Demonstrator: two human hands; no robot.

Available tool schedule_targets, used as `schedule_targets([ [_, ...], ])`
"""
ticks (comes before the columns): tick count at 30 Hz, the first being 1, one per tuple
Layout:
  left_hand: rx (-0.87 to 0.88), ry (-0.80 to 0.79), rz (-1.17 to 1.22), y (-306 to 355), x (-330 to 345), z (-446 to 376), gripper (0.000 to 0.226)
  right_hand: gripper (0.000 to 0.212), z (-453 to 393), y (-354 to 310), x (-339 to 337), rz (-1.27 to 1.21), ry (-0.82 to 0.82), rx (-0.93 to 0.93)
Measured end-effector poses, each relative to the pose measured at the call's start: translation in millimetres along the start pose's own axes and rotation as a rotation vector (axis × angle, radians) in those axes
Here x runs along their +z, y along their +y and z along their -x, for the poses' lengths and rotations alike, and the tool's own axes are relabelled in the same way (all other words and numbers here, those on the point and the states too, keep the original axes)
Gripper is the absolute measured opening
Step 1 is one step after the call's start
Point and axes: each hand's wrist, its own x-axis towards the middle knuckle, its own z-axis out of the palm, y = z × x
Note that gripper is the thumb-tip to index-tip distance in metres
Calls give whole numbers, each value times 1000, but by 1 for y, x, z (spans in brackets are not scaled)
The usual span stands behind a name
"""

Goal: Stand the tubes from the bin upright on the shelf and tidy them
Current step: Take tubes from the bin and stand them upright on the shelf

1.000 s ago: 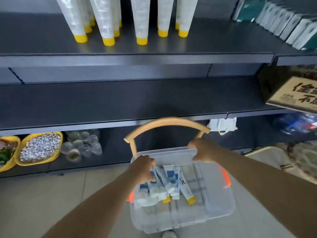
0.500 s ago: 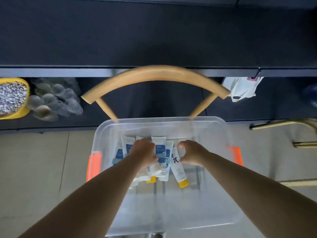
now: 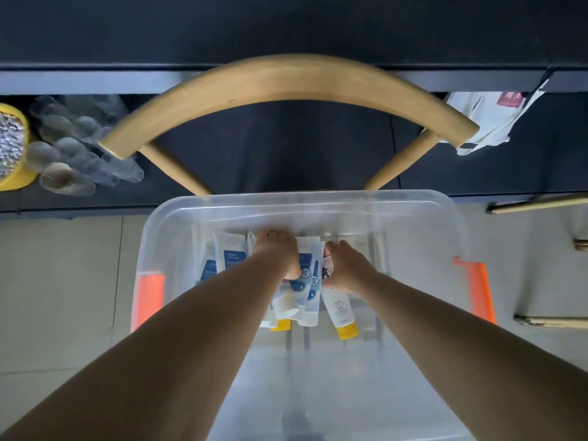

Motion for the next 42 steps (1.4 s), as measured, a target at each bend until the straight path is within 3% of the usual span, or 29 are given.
schedule_targets([
  [10,30,-68,-13,-5,-1,0,63,67,2,10,1,-173,-20,144],
  [16,60,-168,27,-2,6,1,60,64,8,20,-2,-151,-46,162],
  [32,139,-24,203,8,17,13,45,57,21,31,-11,-124,-60,132],
  [42,337,48,425,5,13,36,30,45,34,37,-14,-138,39,138],
])
